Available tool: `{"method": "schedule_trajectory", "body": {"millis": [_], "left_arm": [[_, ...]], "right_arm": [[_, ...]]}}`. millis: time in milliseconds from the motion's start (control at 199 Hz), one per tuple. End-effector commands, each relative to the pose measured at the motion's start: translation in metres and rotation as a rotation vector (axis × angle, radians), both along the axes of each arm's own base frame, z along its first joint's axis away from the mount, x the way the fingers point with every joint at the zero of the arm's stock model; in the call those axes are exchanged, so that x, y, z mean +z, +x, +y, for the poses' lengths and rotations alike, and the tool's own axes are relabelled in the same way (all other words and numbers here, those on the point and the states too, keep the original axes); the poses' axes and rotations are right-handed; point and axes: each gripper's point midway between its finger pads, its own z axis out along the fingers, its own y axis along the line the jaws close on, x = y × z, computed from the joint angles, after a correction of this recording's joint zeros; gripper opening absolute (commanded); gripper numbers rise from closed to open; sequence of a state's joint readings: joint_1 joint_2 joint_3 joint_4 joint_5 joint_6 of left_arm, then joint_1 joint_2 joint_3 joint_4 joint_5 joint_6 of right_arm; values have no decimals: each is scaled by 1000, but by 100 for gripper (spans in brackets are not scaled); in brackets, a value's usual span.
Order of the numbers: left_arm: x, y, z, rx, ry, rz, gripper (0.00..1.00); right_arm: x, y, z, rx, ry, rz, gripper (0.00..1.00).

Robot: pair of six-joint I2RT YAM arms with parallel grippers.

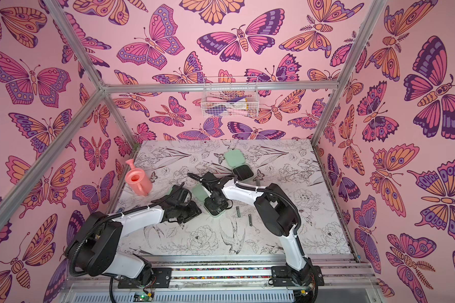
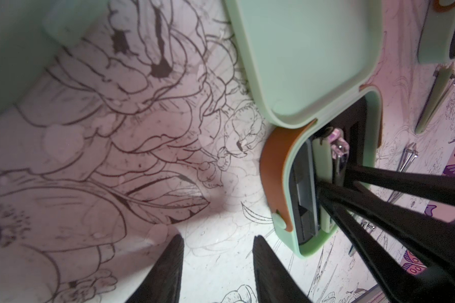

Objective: Organize nail clipper sets
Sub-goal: Place the nail clipper in the storage box.

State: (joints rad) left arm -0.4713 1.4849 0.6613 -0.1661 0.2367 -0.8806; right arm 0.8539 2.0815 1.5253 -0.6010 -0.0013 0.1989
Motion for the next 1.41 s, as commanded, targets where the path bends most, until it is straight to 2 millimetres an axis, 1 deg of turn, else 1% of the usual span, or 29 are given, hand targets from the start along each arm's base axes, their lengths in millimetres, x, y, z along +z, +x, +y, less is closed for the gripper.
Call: {"method": "schedule_trajectory", "body": {"millis": [0,226,513,975,1402], "left_arm": [[-26,-25,19,22,73,107,46],[-26,-26,20,24,73,107,46],[-27,-26,20,22,74,109,46],[-27,-27,20,21,72,113,46],[-27,-27,20,20,71,114,46]], "right_arm": [[-8,2,-6,-28,-55,-3,13],[-8,6,-6,-36,-65,-17,13],[-21,6,-12,-50,-105,-11,13],[-54,-11,-33,-73,-232,26,13],[-67,-21,-37,-60,-277,93,12]]}}
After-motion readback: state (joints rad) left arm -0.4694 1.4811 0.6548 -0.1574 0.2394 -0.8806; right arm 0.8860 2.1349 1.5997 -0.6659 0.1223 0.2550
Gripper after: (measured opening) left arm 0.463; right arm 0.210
